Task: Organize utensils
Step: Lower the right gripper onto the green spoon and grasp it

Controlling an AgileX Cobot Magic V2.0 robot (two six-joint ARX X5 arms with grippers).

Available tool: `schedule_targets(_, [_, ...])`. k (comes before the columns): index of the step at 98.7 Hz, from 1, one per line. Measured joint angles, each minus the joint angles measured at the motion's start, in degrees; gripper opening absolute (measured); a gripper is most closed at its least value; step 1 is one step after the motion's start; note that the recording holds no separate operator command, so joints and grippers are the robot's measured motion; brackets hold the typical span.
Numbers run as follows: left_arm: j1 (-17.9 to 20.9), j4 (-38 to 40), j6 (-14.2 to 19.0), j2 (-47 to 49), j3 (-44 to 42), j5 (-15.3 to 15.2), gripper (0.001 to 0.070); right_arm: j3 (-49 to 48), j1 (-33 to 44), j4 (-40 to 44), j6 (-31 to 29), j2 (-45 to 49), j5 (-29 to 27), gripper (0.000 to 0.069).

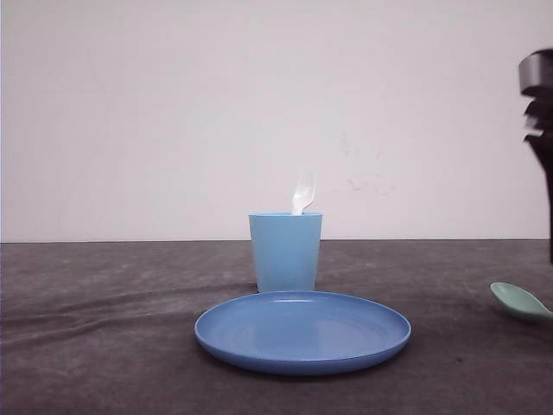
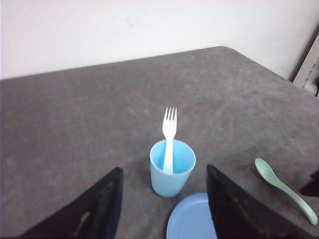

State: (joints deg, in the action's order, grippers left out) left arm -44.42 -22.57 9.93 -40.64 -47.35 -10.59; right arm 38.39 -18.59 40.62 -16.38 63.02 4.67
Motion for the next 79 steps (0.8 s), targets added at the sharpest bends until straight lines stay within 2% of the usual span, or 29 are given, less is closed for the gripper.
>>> schedule_targets(45, [0.0, -8.6, 2.9, 4.4, 0.0, 0.0, 0.0317, 0.0, -4.2, -6.0, -2.1, 11.0, -4.7, 0.0355])
schedule_targets(55, [0.0, -9.4, 3.0, 5.1, 0.0, 0.0, 0.0317, 0.0, -4.2, -7.0, -2.1, 12.7, -4.8, 0.0295])
schedule_targets(73, [0.0, -10.0, 3.0, 5.4, 0.0, 0.0, 0.0317, 0.0, -4.2, -9.0, -2.1, 13.2, -4.9, 0.0117])
schedule_targets(79, [0.0, -10.1, 3.0, 5.4, 0.0, 0.0, 0.0317, 0.0, -4.2, -9.3, -2.1, 13.2, -5.5, 0.0082])
